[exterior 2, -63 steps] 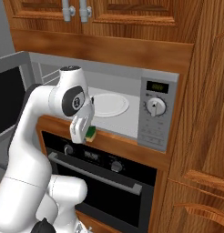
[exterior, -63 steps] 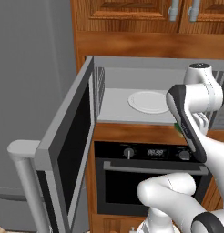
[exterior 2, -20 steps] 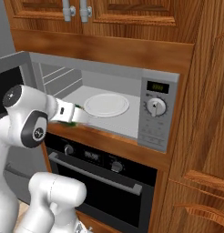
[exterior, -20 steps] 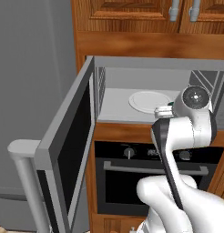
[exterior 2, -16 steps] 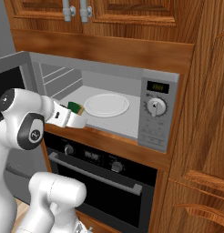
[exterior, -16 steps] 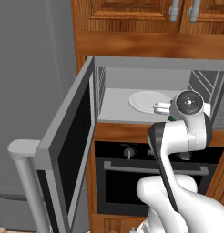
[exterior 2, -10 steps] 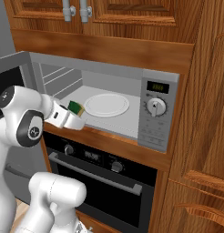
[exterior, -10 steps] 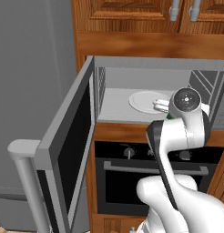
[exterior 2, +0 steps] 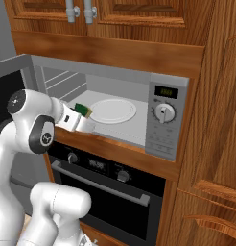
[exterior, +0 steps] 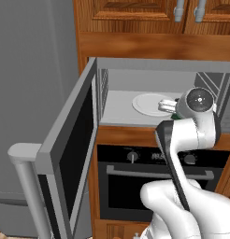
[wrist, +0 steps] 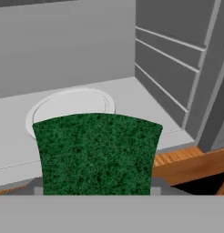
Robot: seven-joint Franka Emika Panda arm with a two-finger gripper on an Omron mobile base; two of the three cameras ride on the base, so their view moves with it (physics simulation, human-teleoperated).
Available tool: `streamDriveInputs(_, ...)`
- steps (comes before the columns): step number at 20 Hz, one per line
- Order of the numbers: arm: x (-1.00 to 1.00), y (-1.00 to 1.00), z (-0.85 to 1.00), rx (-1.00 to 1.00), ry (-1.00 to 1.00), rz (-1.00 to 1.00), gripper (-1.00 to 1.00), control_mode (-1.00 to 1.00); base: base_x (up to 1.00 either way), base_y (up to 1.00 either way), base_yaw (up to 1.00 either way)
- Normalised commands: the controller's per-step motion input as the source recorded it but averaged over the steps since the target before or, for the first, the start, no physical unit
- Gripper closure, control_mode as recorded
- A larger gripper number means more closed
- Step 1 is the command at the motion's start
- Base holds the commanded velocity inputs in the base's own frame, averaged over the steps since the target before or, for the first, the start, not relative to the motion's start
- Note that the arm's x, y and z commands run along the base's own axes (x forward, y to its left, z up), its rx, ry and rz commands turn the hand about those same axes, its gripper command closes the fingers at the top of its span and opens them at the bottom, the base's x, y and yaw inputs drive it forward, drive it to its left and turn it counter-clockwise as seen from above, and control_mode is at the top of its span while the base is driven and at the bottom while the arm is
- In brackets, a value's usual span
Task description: Place the sponge inside the microwave to prepare for sanitizing.
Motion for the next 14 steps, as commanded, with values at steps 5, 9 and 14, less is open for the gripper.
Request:
streamDriveInputs(5, 0.21, 0.0, 0.0, 0.0, -0.1, 0.16, 1.0, -1.0, 0.0, 0.0, 0.0)
streamDriveInputs(9, 0.31, 0.0, 0.0, 0.0, 0.0, 0.07, 1.0, -1.0, 0.0, 0.0, 0.0)
streamDriveInputs(14, 0.32, 0.0, 0.0, 0.0, 0.01, 0.05, 1.0, -1.0, 0.0, 0.0, 0.0)
